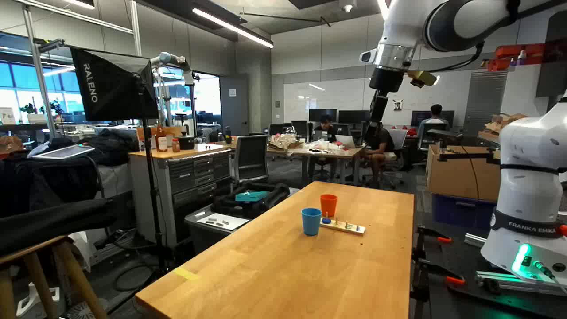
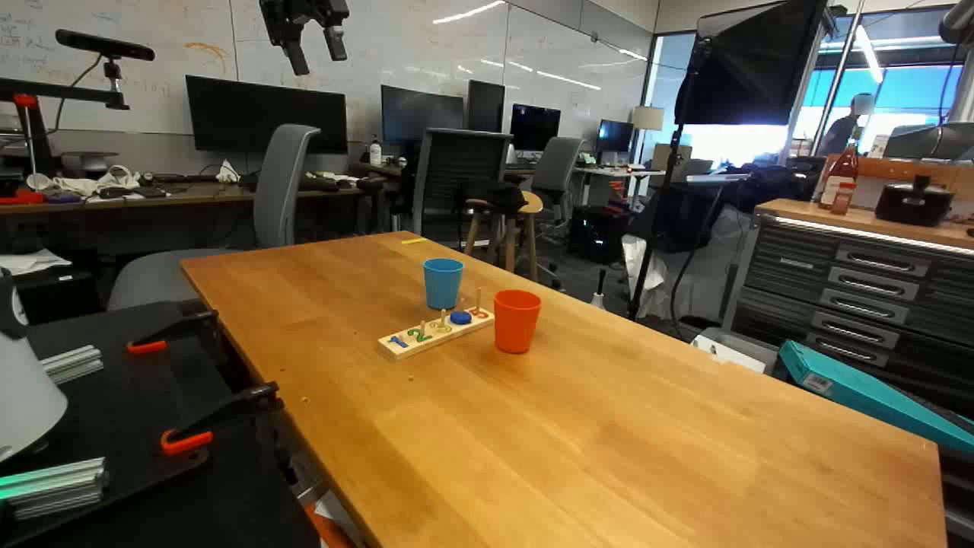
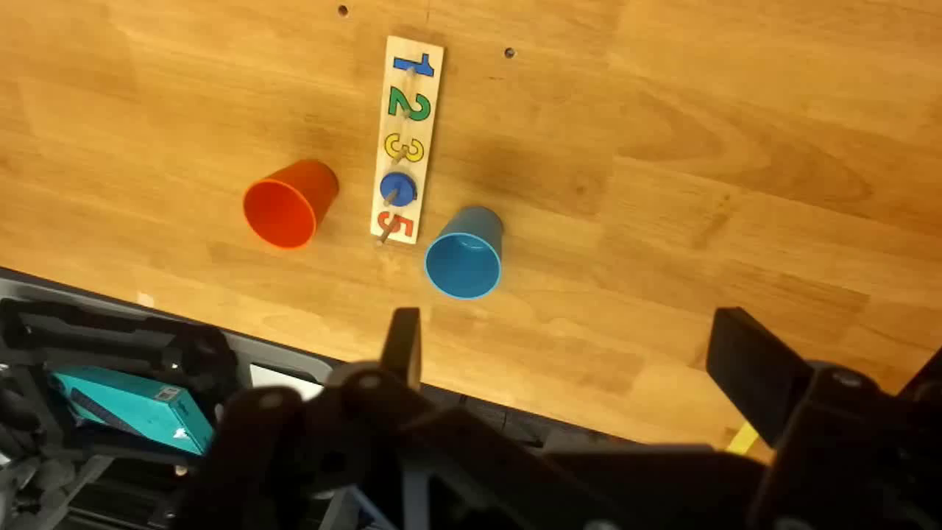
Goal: Put the blue cup in the orange cup
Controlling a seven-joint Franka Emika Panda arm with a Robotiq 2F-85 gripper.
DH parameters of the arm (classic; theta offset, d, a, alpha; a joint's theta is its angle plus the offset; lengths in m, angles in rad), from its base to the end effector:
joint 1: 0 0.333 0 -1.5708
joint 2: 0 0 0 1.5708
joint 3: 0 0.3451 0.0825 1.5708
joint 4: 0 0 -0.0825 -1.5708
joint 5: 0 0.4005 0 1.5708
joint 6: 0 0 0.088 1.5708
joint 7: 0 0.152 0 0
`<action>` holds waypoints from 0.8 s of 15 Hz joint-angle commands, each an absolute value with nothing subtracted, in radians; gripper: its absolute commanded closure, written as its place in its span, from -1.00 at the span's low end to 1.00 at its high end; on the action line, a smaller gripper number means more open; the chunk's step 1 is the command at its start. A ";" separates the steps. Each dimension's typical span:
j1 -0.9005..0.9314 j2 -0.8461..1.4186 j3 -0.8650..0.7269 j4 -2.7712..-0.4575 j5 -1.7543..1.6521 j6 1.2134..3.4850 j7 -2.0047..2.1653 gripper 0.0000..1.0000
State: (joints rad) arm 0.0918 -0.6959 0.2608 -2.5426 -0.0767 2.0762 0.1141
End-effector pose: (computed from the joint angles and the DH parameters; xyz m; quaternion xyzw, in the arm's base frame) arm 0.3515 0.1258 0.4860 0.9812 0.1121 0.1261 0.0940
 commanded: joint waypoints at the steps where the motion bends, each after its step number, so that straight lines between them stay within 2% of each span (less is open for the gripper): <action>1: 0.110 -0.693 0.246 -2.538 -0.090 2.073 0.125 -1.00; 7: 0.115 -0.688 0.248 -2.535 -0.094 2.079 0.114 -1.00; 12: 0.093 -0.545 0.305 -2.508 -0.121 2.142 0.189 -1.00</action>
